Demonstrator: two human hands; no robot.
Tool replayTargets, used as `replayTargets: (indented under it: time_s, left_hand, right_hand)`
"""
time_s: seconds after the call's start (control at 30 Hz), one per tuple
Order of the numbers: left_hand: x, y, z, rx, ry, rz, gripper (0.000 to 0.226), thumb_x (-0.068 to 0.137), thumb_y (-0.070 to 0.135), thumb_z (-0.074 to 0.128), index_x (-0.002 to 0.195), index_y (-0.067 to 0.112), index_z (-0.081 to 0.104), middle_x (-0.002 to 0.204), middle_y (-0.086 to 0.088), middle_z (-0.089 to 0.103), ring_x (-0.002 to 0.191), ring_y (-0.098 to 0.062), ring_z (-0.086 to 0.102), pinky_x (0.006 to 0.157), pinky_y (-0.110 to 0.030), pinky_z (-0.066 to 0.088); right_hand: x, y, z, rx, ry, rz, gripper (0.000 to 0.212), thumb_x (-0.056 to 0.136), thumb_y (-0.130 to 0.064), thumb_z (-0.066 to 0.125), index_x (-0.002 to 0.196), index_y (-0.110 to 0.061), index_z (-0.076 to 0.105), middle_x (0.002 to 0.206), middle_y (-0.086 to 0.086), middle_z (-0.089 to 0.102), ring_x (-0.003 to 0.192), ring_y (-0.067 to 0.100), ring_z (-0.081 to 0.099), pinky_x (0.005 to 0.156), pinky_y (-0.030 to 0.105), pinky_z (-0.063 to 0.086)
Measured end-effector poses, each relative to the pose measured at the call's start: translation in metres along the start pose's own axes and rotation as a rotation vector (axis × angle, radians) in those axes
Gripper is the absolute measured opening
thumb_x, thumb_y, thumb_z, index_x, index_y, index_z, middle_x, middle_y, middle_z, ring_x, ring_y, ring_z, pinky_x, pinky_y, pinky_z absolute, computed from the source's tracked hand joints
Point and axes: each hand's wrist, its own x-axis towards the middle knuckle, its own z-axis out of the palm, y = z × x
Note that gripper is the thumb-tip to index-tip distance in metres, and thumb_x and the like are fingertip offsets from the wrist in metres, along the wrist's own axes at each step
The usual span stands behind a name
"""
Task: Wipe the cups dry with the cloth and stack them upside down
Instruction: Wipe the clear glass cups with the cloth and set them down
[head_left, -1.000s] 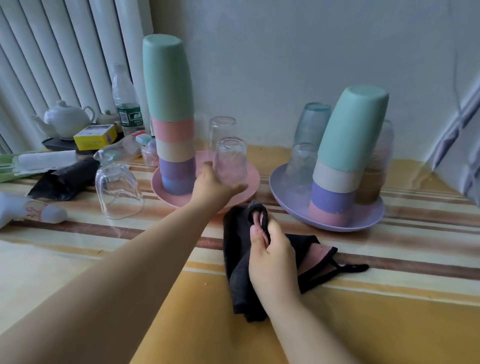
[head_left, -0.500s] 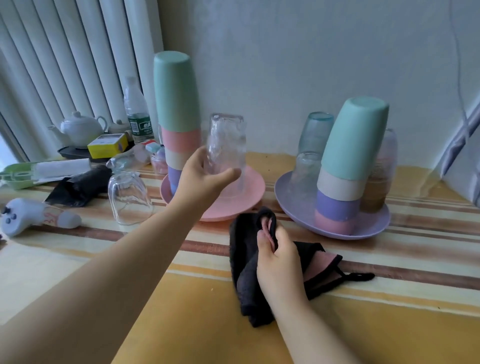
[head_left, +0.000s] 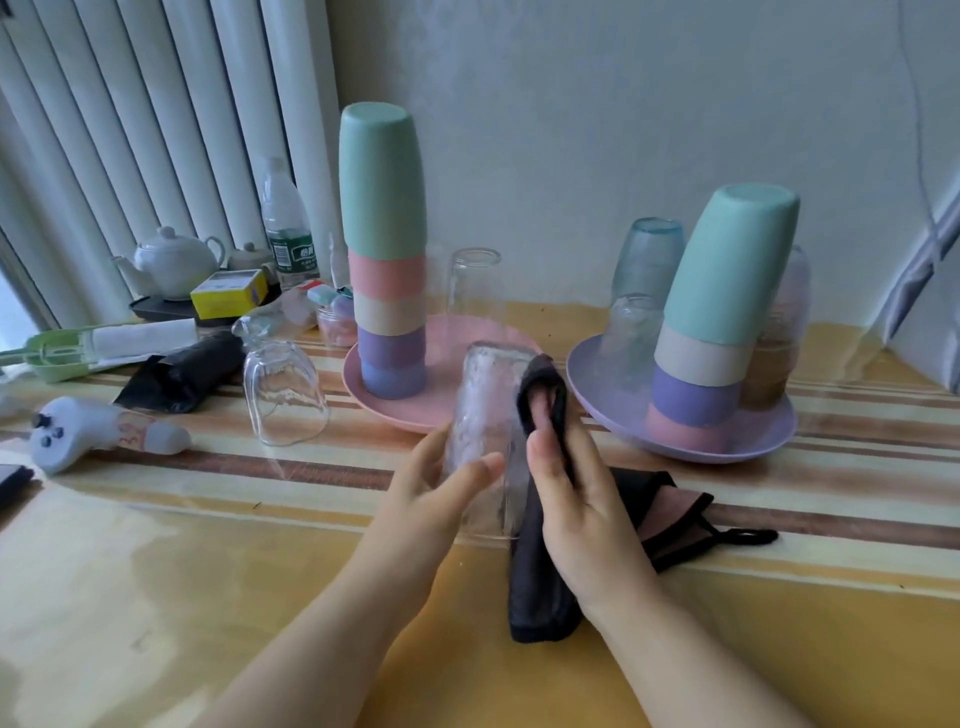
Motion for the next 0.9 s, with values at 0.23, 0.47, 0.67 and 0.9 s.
replayTargets:
  time_s: [0.23, 0.47, 0.67, 0.9]
  left_hand:
    - [-0.001, 0.004, -0.002, 0.064, -0.041, 0.042, 0.022, 0.088, 0.023, 0.059, 0.108, 0.027, 0.065, 0.094, 0.017, 0.073, 0.09, -0.001, 0.069, 0.071, -0.021, 0.055]
    - [-0.005, 0.008, -0.001, 0.095, -0.18, 0.101, 0.038, 0.083, 0.026, 0.063, 0.121, 0.022, 0.062, 0.111, 0.003, 0.073, 0.106, -0.011, 0.067, 0.084, -0.02, 0.051]
    - [-0.01, 0.009, 0.007, 0.041, -0.219, 0.164, 0.042, 0.073, 0.032, 0.066, 0.114, 0.022, 0.064, 0.106, 0.004, 0.074, 0.098, -0.008, 0.069, 0.076, -0.015, 0.051]
    - [0.008, 0.014, -0.025, -0.085, -0.123, 0.132, 0.061, 0.084, 0.046, 0.054, 0.137, 0.016, 0.052, 0.133, -0.003, 0.062, 0.128, -0.022, 0.054, 0.111, -0.045, 0.037]
  right_hand:
    - [-0.012, 0.007, 0.025, -0.171, -0.099, -0.168, 0.048, 0.093, -0.059, 0.028, 0.14, -0.054, 0.02, 0.157, -0.009, -0.003, 0.144, 0.006, 0.01, 0.116, 0.024, 0.019]
    - [0.0, -0.006, 0.013, -0.125, 0.047, -0.09, 0.041, 0.095, -0.054, 0.023, 0.136, -0.051, 0.018, 0.152, -0.022, 0.012, 0.139, -0.01, 0.008, 0.109, 0.004, 0.011]
    - [0.001, -0.007, -0.008, 0.145, 0.075, 0.282, 0.076, 0.084, -0.074, 0.029, 0.135, -0.021, 0.049, 0.136, -0.008, 0.054, 0.127, 0.002, 0.045, 0.112, 0.031, 0.033]
    - [-0.014, -0.005, 0.019, 0.114, -0.221, 0.179, 0.054, 0.094, -0.041, 0.023, 0.147, -0.029, 0.02, 0.149, -0.023, 0.029, 0.135, -0.013, 0.022, 0.11, 0.009, 0.018]
